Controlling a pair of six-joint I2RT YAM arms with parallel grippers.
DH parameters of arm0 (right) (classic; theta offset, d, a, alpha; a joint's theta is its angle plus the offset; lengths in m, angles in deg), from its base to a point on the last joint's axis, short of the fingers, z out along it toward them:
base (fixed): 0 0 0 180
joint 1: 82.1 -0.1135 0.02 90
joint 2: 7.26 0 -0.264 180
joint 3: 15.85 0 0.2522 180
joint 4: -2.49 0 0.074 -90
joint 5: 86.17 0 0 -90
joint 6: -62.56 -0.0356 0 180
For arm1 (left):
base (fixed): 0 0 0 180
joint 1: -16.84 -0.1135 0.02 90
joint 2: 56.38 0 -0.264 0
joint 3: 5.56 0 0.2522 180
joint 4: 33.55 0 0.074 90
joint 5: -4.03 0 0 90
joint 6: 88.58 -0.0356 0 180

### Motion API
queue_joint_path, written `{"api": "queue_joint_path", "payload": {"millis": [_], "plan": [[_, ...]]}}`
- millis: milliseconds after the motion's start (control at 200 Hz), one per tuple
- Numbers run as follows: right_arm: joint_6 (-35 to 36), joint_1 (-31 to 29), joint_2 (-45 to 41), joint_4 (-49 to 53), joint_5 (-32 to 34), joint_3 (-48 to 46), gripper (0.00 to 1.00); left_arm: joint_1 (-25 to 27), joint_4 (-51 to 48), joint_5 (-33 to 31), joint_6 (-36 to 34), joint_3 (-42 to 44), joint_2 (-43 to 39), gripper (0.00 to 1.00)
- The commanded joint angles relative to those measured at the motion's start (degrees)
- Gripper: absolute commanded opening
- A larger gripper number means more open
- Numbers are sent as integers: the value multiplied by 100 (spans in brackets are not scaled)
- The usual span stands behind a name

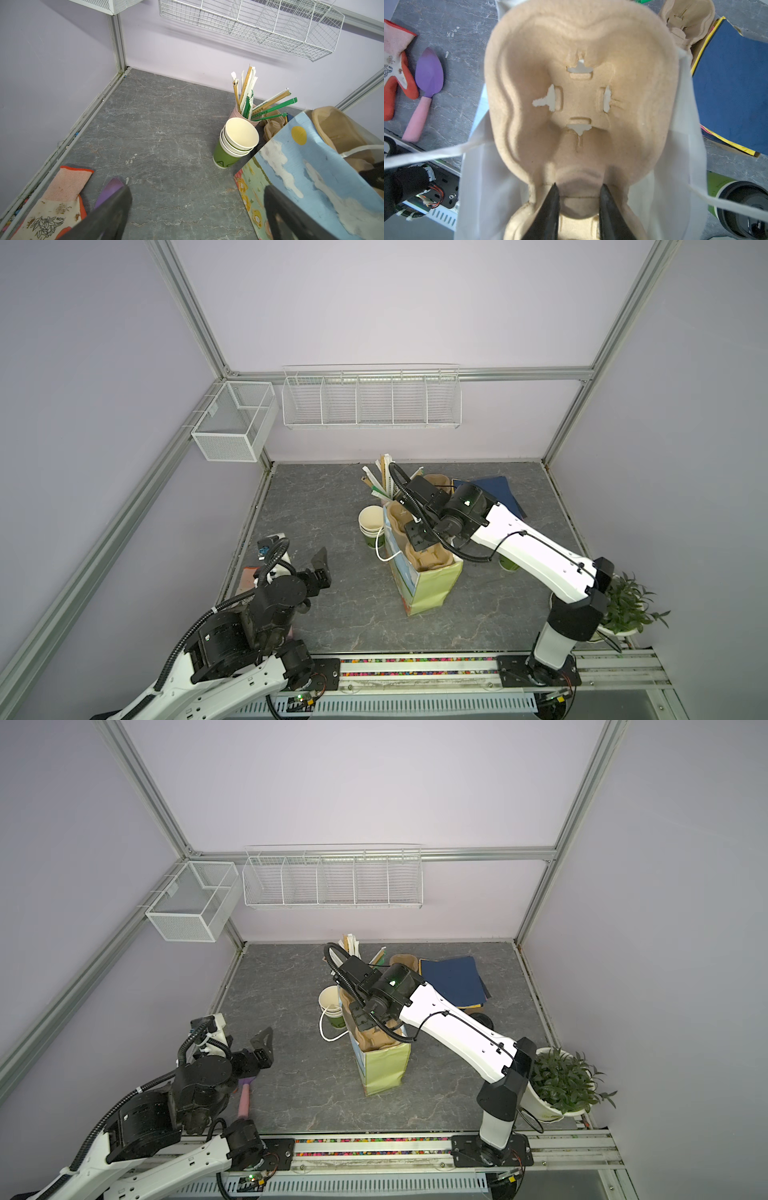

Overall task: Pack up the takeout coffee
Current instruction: 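Lower the tan carrier into the white bag's opening with the right gripper, then push the tan carrier deeper down into the white bag with the right gripper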

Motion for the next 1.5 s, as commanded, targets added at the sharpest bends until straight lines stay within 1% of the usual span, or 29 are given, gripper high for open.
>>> {"api": "queue_joint_path", "payload": {"millis": [0,130,200,400,585,835,935,1105,1309,1494], "plan": [[-197,30,123,95,-256,-110,27,-34,-196,3,-34,27,3,99],[-247,35,67,86,-403,-102,26,-34,-188,13,-34,29,3,99],[-237,34,22,110,-359,-55,27,-29,-184,20,-36,23,6,99],[-183,65,290,269,-413,-48,27,-27,-167,50,-47,32,28,99],[-202,74,266,195,-557,-56,27,-32,-179,43,-38,39,27,99],[-115,120,233,729,-274,393,27,-34,-171,65,-53,32,57,99],[-105,168,326,886,-298,477,27,-34,-178,59,-54,31,66,99],[-88,246,464,942,-373,443,27,-33,-189,56,-38,29,74,99],[-122,316,523,844,-701,323,27,-29,-187,76,-49,31,93,99],[-115,320,563,847,-697,163,27,-34,-188,80,-52,29,90,99]]}}
